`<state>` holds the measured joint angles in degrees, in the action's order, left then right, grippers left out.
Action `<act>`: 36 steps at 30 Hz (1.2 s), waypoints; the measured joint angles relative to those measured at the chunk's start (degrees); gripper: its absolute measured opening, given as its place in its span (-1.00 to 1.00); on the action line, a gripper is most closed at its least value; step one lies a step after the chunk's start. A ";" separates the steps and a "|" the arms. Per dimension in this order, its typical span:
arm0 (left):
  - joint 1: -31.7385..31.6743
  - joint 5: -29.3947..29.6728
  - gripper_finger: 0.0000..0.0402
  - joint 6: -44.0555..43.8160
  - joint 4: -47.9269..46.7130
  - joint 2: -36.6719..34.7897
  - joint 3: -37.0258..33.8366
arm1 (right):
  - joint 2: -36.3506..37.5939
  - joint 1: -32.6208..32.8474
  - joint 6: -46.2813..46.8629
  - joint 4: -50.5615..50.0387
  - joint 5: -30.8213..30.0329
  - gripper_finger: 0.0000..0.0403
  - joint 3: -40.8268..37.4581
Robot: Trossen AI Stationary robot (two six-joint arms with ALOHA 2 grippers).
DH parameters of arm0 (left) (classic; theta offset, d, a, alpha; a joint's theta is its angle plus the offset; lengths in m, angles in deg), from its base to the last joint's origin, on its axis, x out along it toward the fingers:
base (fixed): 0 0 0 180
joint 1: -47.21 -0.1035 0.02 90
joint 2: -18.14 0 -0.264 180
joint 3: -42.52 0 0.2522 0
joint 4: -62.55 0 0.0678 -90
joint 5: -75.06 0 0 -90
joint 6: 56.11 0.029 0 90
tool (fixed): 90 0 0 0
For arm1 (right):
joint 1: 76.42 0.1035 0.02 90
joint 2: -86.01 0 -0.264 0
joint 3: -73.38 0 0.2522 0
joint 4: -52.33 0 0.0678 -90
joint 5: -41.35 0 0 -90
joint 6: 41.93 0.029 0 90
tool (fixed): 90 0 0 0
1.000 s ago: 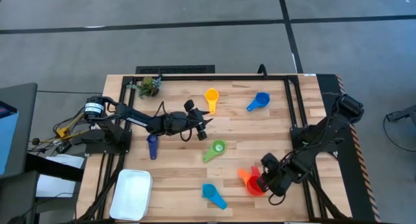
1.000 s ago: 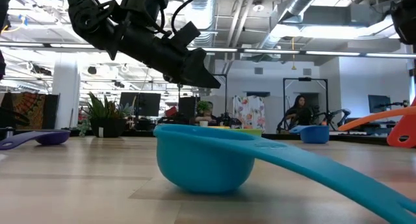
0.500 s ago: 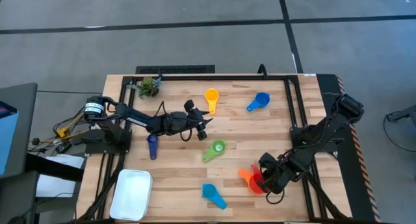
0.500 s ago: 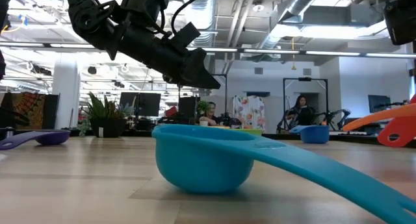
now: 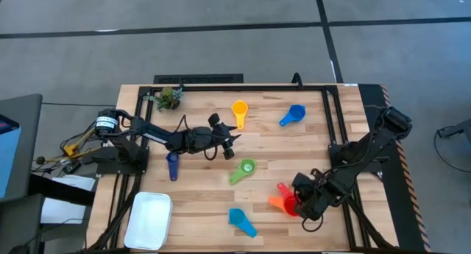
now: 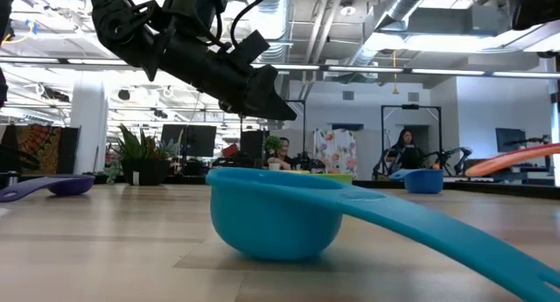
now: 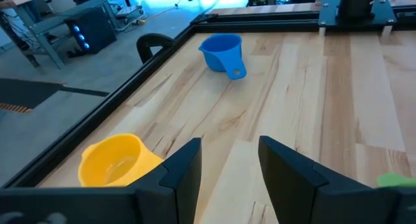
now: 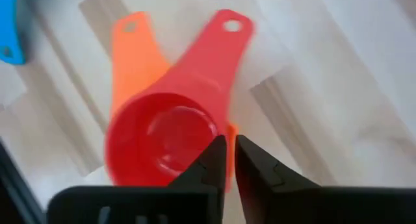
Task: Nest measuring cups in basket
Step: Stack the red measuring cup on top of the orange measuring cup
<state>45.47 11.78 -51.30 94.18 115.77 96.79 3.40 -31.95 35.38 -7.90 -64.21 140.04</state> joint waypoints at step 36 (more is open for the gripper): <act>4.83 -0.63 -0.28 -5.30 -9.25 0.00 0.02 | -7.72 -13.94 -28.53 10.28 5.08 -0.39 -0.69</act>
<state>50.30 11.15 -56.60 84.93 115.77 96.81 -4.33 -45.89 6.86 2.38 -59.13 139.35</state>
